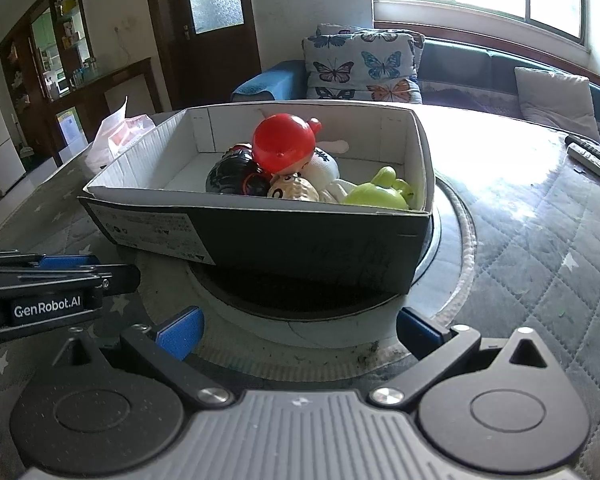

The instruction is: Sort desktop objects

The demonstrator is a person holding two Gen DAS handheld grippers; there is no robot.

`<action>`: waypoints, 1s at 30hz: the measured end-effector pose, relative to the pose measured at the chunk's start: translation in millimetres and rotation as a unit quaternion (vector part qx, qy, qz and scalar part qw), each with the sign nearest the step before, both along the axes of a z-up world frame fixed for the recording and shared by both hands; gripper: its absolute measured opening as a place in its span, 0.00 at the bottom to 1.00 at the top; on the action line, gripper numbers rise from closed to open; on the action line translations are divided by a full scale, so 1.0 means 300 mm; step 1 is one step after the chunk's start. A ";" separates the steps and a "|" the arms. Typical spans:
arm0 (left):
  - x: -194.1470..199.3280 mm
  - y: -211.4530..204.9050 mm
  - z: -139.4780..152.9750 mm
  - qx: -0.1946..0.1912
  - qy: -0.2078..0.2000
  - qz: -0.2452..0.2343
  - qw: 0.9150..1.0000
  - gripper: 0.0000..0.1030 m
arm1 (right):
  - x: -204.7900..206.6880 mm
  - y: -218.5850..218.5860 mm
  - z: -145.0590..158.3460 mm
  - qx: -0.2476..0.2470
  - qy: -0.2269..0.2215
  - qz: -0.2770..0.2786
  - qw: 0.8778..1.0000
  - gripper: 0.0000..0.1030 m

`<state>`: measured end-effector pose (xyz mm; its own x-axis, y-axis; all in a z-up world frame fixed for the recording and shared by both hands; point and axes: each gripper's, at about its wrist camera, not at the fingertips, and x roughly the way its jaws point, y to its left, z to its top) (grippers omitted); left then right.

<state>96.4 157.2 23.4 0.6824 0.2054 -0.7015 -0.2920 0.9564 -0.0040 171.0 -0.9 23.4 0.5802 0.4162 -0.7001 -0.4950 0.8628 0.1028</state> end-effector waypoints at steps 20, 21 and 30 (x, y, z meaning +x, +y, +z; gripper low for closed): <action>0.061 0.003 0.016 0.016 -0.011 -0.016 1.000 0.38 | 0.059 0.014 0.002 -0.007 0.000 -0.012 1.000 1.00; 0.066 0.004 0.015 0.016 -0.010 -0.016 1.000 0.38 | 0.061 0.015 0.002 -0.008 -0.001 -0.013 1.000 1.00; 0.090 0.004 0.005 0.017 -0.008 -0.020 1.000 0.38 | 0.083 0.022 0.005 -0.012 -0.002 -0.015 1.000 1.00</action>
